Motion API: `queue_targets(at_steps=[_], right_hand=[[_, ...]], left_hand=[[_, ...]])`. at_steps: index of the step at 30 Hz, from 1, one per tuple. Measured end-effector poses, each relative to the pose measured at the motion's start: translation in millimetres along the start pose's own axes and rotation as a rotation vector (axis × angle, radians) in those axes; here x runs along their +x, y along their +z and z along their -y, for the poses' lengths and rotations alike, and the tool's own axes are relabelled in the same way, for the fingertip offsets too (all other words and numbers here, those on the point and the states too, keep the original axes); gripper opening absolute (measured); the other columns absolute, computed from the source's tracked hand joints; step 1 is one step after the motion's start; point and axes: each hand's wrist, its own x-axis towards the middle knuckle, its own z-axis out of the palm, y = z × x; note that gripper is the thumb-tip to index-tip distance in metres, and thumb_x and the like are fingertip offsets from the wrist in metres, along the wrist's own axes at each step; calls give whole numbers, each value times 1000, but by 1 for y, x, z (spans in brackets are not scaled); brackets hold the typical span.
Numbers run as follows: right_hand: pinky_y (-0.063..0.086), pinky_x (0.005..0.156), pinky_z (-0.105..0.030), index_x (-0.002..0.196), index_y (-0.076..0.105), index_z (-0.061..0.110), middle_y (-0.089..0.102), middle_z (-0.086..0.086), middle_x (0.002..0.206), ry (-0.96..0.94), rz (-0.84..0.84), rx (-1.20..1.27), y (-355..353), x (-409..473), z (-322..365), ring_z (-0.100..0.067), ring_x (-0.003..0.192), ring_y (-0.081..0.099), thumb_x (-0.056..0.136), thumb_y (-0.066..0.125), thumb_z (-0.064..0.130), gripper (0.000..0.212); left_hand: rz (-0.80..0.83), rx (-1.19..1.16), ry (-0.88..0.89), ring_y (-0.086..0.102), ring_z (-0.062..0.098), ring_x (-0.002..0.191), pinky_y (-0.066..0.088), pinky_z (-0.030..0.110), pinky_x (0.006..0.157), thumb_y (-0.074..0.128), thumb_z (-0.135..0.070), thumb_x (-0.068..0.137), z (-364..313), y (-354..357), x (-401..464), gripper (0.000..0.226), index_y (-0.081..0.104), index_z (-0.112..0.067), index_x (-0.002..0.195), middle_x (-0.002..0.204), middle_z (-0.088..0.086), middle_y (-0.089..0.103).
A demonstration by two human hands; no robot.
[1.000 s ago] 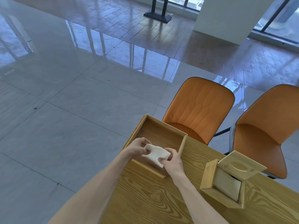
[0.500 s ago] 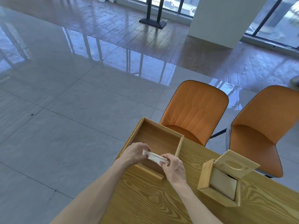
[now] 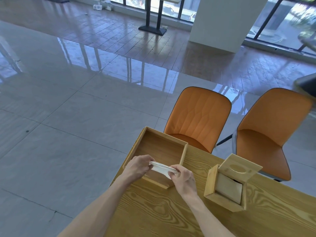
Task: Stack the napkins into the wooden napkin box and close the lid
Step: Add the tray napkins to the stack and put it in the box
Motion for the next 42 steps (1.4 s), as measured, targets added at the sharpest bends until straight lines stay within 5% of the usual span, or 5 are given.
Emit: queue_targets(at_steps=[14, 19, 25, 32, 42], right_hand=[[59, 72, -33, 106, 73, 19, 75, 2, 93, 83, -196, 186, -95, -70, -64, -16, 83, 70, 85, 73, 21, 22], [59, 72, -39, 103, 72, 25, 74, -1, 89, 128, -246, 222, -127, -87, -97, -18, 81, 70, 85, 72, 23, 18], [56, 64, -19, 113, 67, 20, 70, 3, 91, 197, -326, 324, -165, -94, -128, -13, 83, 68, 86, 73, 22, 28], [55, 68, -21, 111, 68, 14, 72, 4, 91, 296, -380, 370, -175, -79, -152, -4, 79, 66, 87, 72, 26, 27], [51, 66, -22, 101, 72, 8, 74, -6, 95, 373, -360, 282, -157, -53, -164, -16, 79, 64, 94, 62, 28, 24]], left_hand=[[130, -259, 96, 68, 8, 89, 54, 24, 76, 75, -24, 84, -84, 60, -34, 19, 73, -19, 103, 96, -6, 72], [165, -254, 154, 65, -3, 83, 48, 9, 68, 74, -24, 85, -124, 90, -36, 19, 72, -18, 103, 93, -9, 70], [183, -288, 184, 69, 6, 86, 51, 10, 68, 73, -27, 87, -166, 129, -35, 20, 69, -19, 106, 96, -8, 72], [71, -343, 86, 68, 8, 89, 52, 9, 58, 72, -29, 87, -185, 161, -26, 26, 71, -15, 109, 97, -2, 73], [-6, -158, -21, 69, 13, 90, 57, 33, 83, 66, -36, 90, -183, 175, -8, 27, 74, -21, 111, 99, -4, 75]])
